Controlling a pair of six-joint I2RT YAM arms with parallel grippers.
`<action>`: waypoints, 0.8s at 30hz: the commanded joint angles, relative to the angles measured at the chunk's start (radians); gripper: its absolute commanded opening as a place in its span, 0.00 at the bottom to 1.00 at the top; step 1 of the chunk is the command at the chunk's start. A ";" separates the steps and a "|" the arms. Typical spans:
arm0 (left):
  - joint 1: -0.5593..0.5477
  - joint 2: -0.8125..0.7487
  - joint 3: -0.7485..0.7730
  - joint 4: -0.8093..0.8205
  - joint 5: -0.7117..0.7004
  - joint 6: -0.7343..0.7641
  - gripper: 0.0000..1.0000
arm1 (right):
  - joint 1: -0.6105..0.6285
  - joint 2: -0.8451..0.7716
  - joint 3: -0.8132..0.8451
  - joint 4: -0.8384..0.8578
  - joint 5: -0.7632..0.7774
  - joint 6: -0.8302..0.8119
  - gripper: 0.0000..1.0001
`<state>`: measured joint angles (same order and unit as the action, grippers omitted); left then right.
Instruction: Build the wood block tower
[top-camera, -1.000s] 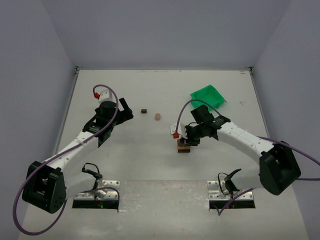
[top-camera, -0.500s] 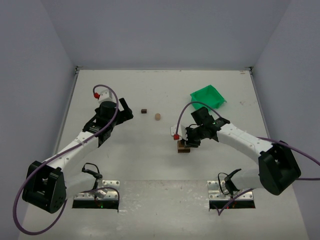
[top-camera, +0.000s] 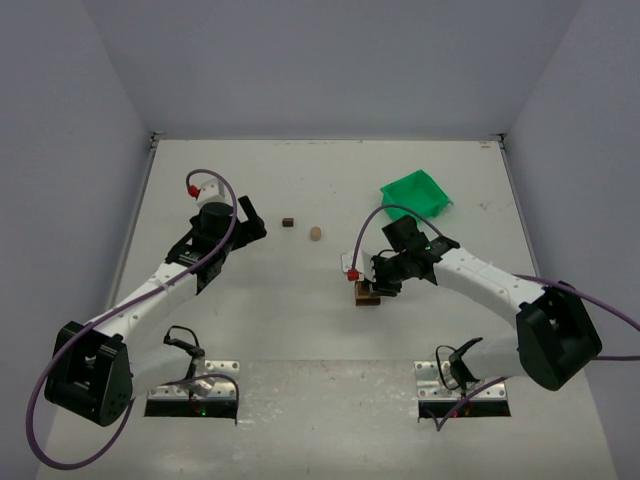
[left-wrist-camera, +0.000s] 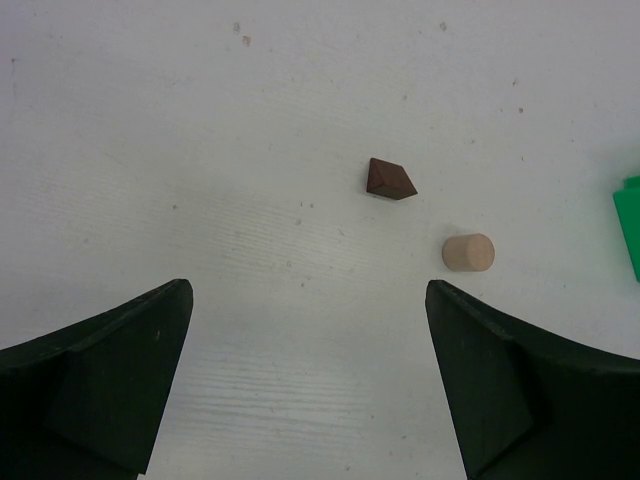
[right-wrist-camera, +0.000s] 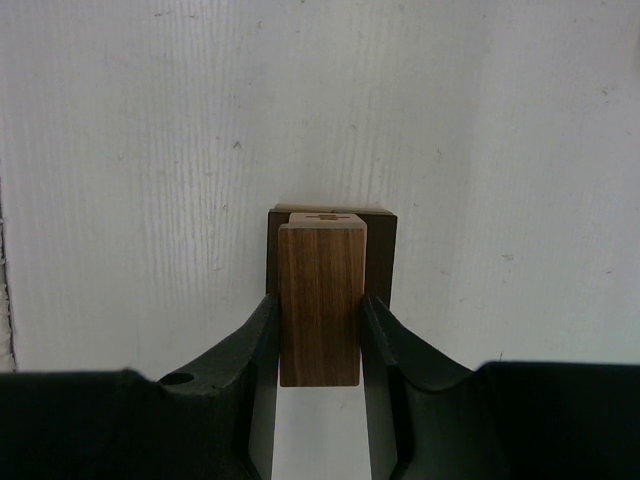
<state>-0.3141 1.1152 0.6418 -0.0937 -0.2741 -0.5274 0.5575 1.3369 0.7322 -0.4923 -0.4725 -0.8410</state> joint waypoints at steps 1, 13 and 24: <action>0.006 -0.005 0.038 0.040 -0.011 0.010 1.00 | -0.005 -0.021 0.000 0.040 0.000 -0.003 0.18; 0.006 -0.003 0.036 0.040 -0.004 0.012 1.00 | -0.007 -0.024 0.000 0.046 -0.002 0.006 0.21; 0.006 -0.005 0.036 0.040 -0.009 0.012 1.00 | -0.007 -0.045 -0.005 0.033 -0.006 0.000 0.42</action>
<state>-0.3141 1.1152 0.6418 -0.0937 -0.2737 -0.5274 0.5575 1.3300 0.7274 -0.4789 -0.4711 -0.8394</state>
